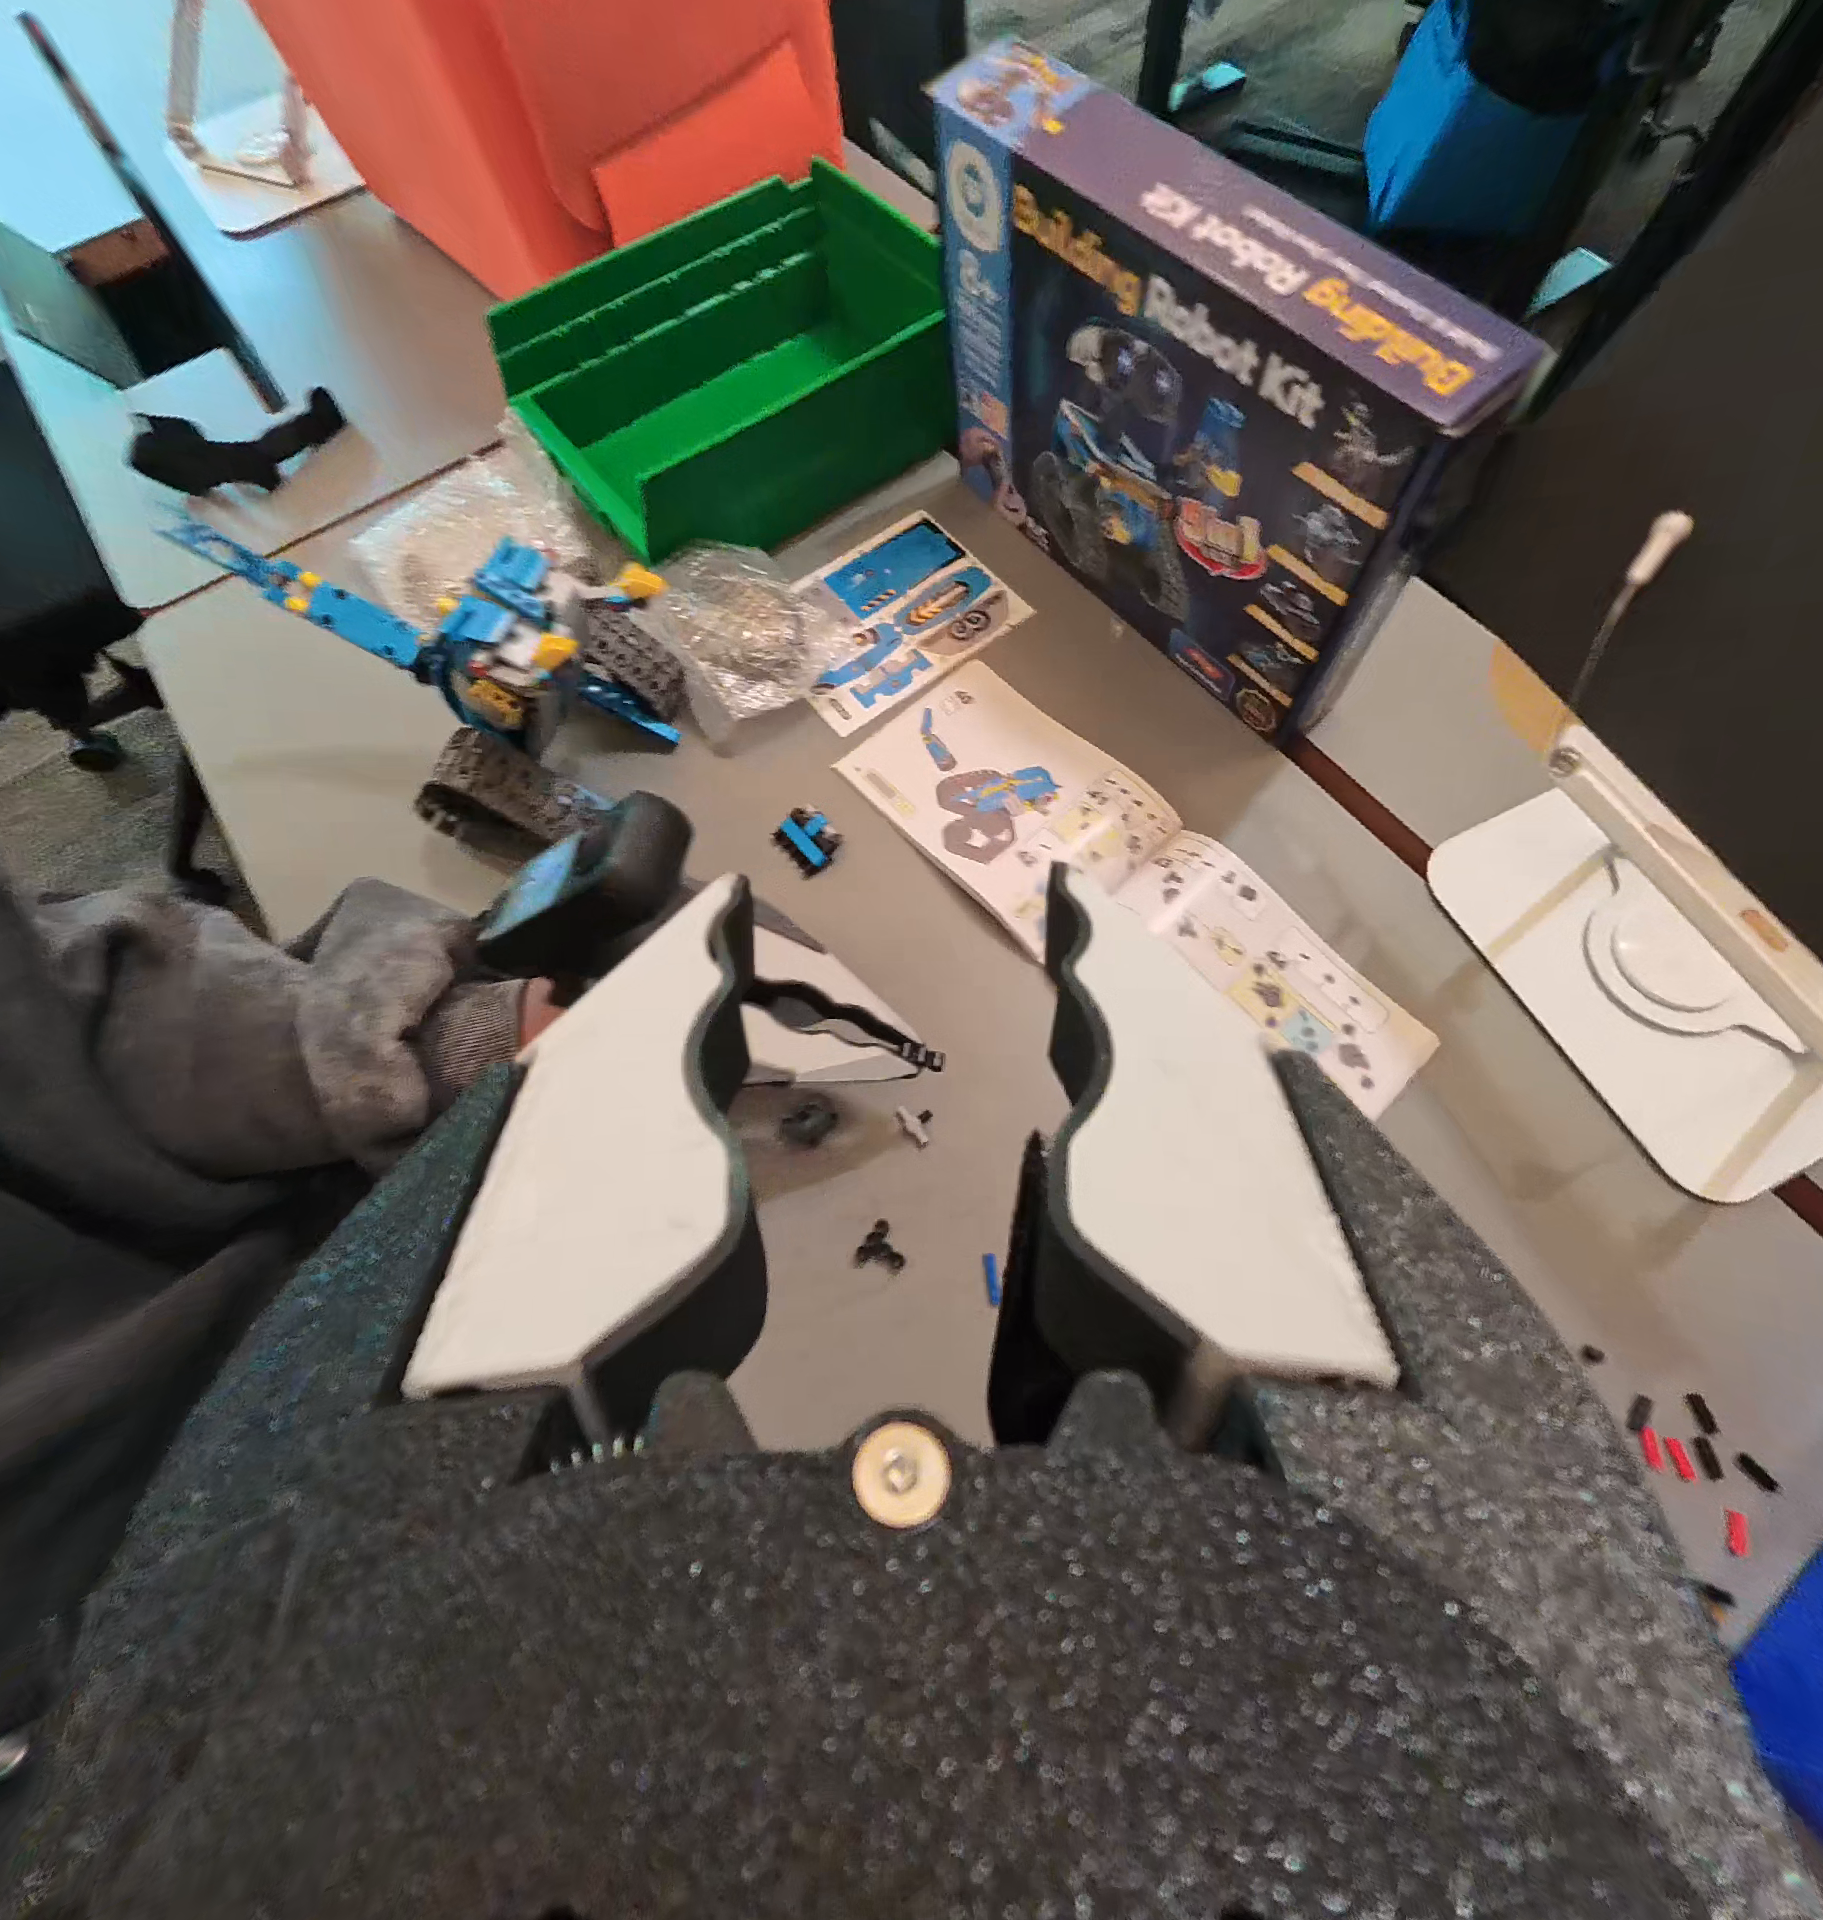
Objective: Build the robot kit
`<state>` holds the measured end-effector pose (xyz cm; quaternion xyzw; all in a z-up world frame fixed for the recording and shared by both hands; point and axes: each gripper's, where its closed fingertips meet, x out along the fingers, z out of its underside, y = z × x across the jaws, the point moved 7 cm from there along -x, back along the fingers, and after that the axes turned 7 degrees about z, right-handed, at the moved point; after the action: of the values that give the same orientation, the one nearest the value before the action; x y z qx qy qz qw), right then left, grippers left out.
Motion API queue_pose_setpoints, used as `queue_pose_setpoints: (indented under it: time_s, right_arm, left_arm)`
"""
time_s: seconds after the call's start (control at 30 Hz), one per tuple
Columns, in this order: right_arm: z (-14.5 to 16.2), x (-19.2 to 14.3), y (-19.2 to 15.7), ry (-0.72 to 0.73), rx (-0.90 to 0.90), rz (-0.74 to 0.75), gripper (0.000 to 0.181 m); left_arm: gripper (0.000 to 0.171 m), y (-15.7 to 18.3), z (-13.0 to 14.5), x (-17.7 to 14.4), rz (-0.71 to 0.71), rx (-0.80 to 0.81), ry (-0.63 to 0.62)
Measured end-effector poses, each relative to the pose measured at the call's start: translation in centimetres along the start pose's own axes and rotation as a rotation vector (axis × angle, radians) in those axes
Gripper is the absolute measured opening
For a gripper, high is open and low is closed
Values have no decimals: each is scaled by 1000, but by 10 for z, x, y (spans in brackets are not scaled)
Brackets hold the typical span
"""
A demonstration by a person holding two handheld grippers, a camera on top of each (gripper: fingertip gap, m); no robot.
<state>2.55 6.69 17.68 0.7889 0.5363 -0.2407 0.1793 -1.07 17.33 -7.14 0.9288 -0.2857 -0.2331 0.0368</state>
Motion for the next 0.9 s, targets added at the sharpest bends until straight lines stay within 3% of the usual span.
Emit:
queue_pose_setpoints:
  time_s: [0.17,0.3,0.37,0.47,0.7,0.8,0.9]
  right_arm:
    - [9,-9,-15,72,-3,-10,54]
    - [21,-7,-5,84,-42,141,55]
    - [34,-2,-5,104,-18,139,55]
    - [77,22,-7,84,63,78,59]
    - [211,96,-2,-42,167,60,56]
    - [233,113,0,-36,177,48,54]
    - [231,125,0,6,172,5,52]
  left_arm:
    - [7,1,0,-5,-6,10,19]
    - [8,0,0,-4,-9,2,8]
    - [8,-3,0,-5,-30,7,11]
    - [8,-5,0,-6,-39,2,-1]
    - [7,-3,4,-2,-13,25,-34]
    - [7,-7,11,2,-34,24,-94]
    - [7,-10,16,5,-44,2,-136]
